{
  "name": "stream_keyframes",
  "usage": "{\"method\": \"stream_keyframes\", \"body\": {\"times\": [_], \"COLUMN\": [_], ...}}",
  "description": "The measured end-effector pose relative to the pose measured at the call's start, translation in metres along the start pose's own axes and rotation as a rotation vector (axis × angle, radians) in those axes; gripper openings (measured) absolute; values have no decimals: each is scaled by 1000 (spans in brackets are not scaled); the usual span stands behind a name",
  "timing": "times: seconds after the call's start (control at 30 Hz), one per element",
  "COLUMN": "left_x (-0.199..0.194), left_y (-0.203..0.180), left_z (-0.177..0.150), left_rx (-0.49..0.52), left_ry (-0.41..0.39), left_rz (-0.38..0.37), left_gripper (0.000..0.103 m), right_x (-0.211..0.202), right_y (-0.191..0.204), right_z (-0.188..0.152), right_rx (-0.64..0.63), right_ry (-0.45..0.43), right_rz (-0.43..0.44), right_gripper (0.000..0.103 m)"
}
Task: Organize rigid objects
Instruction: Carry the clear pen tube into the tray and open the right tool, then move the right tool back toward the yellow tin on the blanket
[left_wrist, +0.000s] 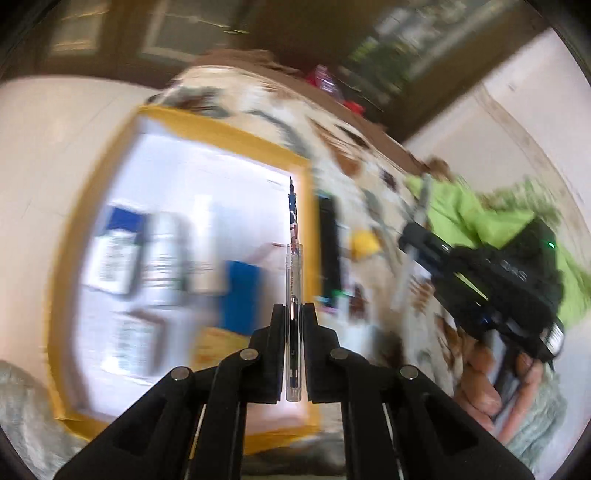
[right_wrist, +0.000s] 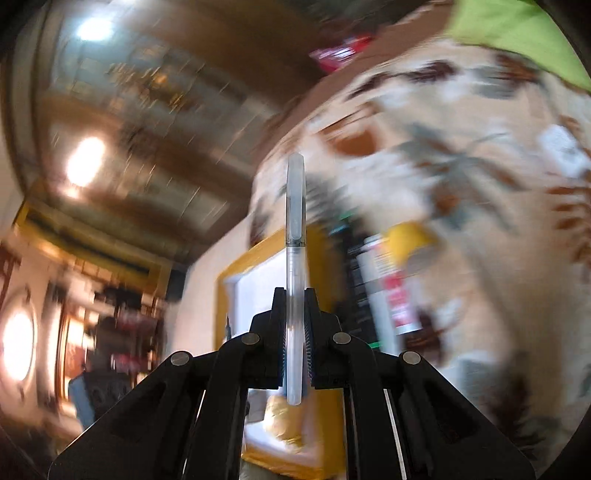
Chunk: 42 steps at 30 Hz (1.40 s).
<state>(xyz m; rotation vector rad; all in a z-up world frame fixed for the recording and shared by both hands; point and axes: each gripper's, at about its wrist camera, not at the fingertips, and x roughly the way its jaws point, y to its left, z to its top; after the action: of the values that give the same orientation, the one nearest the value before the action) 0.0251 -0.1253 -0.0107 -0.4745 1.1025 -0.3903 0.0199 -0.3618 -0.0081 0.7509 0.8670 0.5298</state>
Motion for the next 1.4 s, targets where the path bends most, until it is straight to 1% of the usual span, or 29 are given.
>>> {"method": "stream_keyframes", "body": {"times": [0.1, 0.17, 0.27, 0.37, 0.5, 0.6, 0.67, 0.73, 0.8, 0.83, 0.9, 1.03, 1.23, 1.3, 1.33, 1.37, 1.4], "left_x": [6, 8, 23, 35, 44, 49, 50, 52, 58, 61, 61, 59, 53, 48, 44, 41, 34], "left_y": [30, 36, 38, 42, 47, 49, 47, 47, 50, 52, 51, 53, 54, 56, 56, 55, 52], "left_z": [0, 1, 2, 5, 10, 11, 12, 13, 14, 13, 13, 12, 7, 5, 3, 2, -2], "left_rx": [-78, -87, -84, -80, -79, -78, -68, -63, -70, -75, -62, -67, -75, -83, -85, -86, -80], "left_ry": [1, -1, 15, 36, 53, 67, 62, 60, 76, 84, 76, 62, 38, 33, 25, 17, -4], "left_rz": [1, 0, 12, 29, 66, 82, 91, 103, 119, 124, 141, 128, 119, 99, 82, 72, 68], "left_gripper": [7, 7, 7, 7, 7, 7, 7, 7, 7, 7, 7, 7, 9, 20, 36, 55, 62], "right_x": [35, 62, 97, 115, 130, 140, 144, 148, 149, 149, 149, 150, 146, 142, 138, 134, 128], "right_y": [25, 36, 44, 41, 36, 33, 34, 37, 39, 40, 43, 48, 44, 41, 40, 40, 40], "right_z": [-12, -20, -34, -35, -33, -31, -31, -31, -33, -34, -37, -41, -40, -40, -40, -40, -39], "right_rx": [-55, -85, -147, -167, -192, -204, -226, -246, -256, -263, -272, -299, -259, -231, -215, -204, -194], "right_ry": [89, 156, 234, 273, 297, 315, 324, 322, 322, 325, 332, 331, 330, 336, 331, 324, 309], "right_rz": [-23, -50, -146, -202, -265, -295, -322, -339, -352, -357, -347, -357, -342, -318, -302, -286, -268], "right_gripper": [8, 8, 8, 8, 8, 8, 8, 8, 9, 8, 8, 9, 10, 12, 16, 28, 33]}}
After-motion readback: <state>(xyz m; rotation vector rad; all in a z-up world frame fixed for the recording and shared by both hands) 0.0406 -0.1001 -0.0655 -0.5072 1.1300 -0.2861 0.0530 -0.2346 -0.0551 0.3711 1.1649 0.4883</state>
